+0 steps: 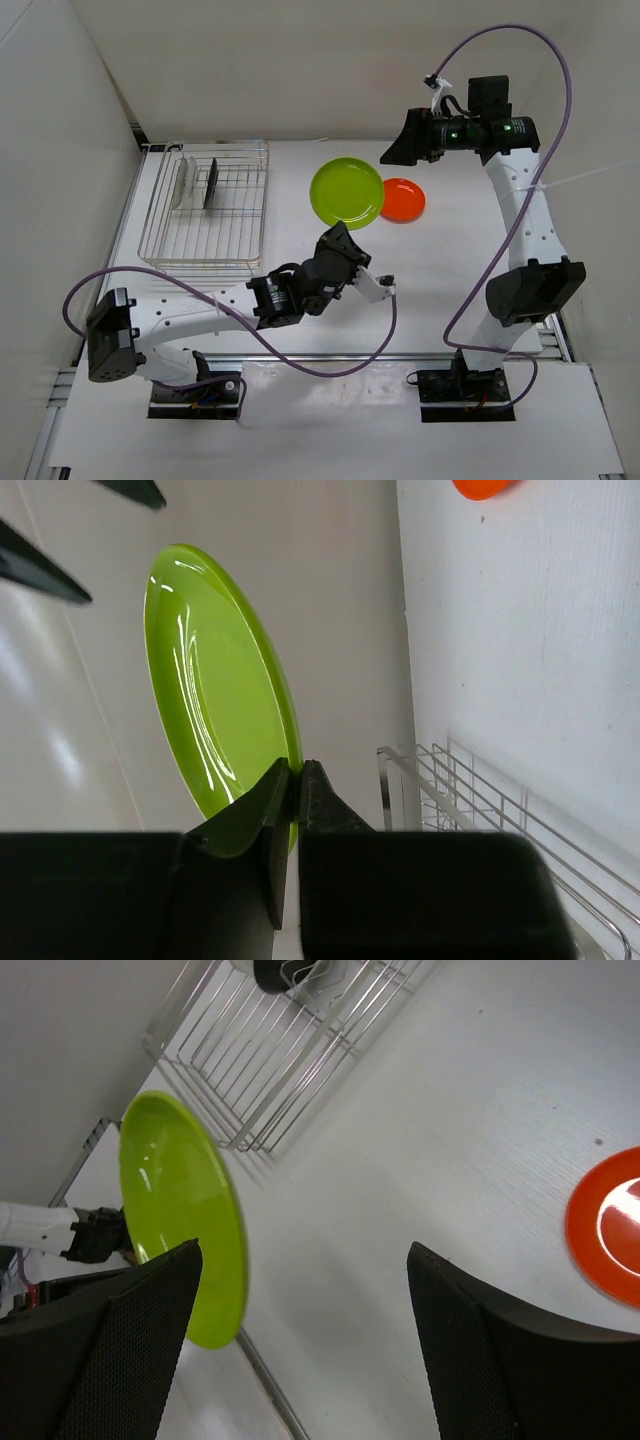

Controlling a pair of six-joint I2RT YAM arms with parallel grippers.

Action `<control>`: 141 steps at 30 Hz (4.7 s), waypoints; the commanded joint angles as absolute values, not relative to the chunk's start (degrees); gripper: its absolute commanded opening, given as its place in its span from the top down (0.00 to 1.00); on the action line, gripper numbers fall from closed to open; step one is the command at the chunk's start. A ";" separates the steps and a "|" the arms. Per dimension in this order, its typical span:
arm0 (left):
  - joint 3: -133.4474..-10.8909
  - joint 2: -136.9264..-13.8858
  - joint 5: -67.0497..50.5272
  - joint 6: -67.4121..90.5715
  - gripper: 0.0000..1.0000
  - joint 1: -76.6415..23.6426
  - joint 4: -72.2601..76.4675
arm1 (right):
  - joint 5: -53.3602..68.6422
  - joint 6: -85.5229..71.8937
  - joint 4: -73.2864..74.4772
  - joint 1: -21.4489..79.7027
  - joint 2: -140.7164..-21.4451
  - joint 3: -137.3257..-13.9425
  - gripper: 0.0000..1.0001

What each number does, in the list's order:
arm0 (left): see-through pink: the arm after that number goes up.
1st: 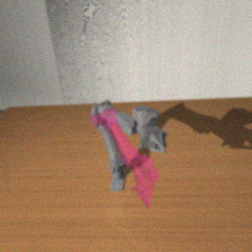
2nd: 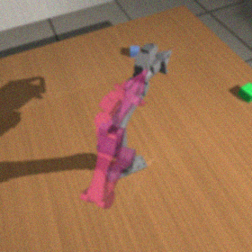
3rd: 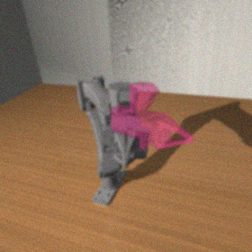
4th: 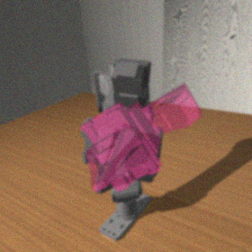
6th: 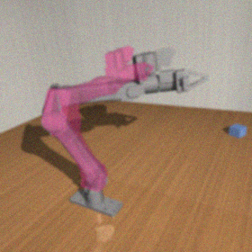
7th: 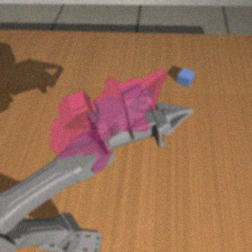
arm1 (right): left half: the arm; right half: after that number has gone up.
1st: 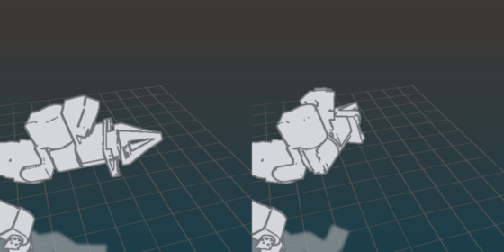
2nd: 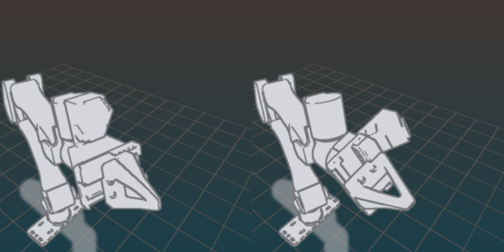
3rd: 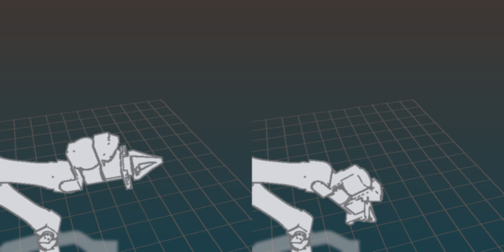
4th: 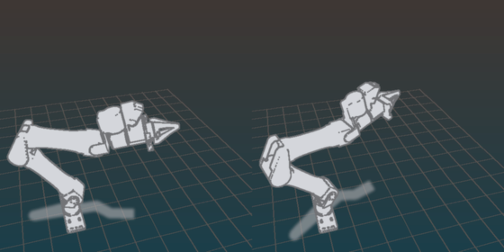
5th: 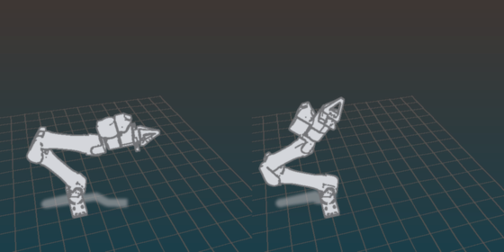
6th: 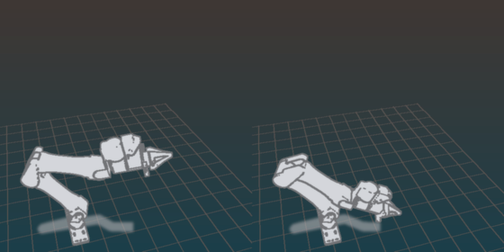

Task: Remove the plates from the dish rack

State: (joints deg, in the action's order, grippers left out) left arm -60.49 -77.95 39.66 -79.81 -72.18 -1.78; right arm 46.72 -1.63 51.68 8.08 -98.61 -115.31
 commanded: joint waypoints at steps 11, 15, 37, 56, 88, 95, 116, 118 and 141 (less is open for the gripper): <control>-65.39 -79.72 39.64 -79.45 0.88 -73.04 -0.71 | 46.85 3.60 54.32 12.83 -93.69 -110.66 0.40; -65.39 -79.72 39.64 -80.06 0.88 -73.04 0.70 | 46.85 3.60 54.32 12.83 -93.69 -110.13 0.56; -74.95 -82.35 40.25 -67.53 0.00 -66.98 -23.60 | 19.81 -12.99 37.55 6.96 -96.23 -104.78 1.00; -114.64 -96.43 31.39 -29.11 0.00 -20.58 -50.29 | 14.33 -8.00 37.00 0.88 -123.83 -114.87 0.99; -94.49 -84.81 9.06 -12.31 0.00 -11.60 -43.34 | 10.63 -5.36 39.20 0.35 -127.97 -113.30 0.69; -89.83 -84.20 5.80 -10.63 0.00 -10.99 -42.11 | 11.16 -4.83 39.20 0.35 -127.97 -112.76 0.60; -83.67 -82.96 -4.64 -5.81 0.00 -4.67 -39.20 | 13.45 -0.80 43.76 1.05 -119.64 -113.81 0.00; -85.16 -85.16 -7.02 -5.80 0.00 -3.00 -39.20 | 13.45 0.61 46.31 1.58 -118.05 -114.34 0.00; -104.07 -112.06 -9.23 -5.00 0.15 0.88 -35.25 | 13.01 5.80 49.66 6.50 -104.95 -109.25 0.01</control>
State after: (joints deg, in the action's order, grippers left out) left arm -103.66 -113.08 -11.14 -4.89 0.91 -37.63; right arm 12.16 4.97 49.74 6.13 -108.05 -109.60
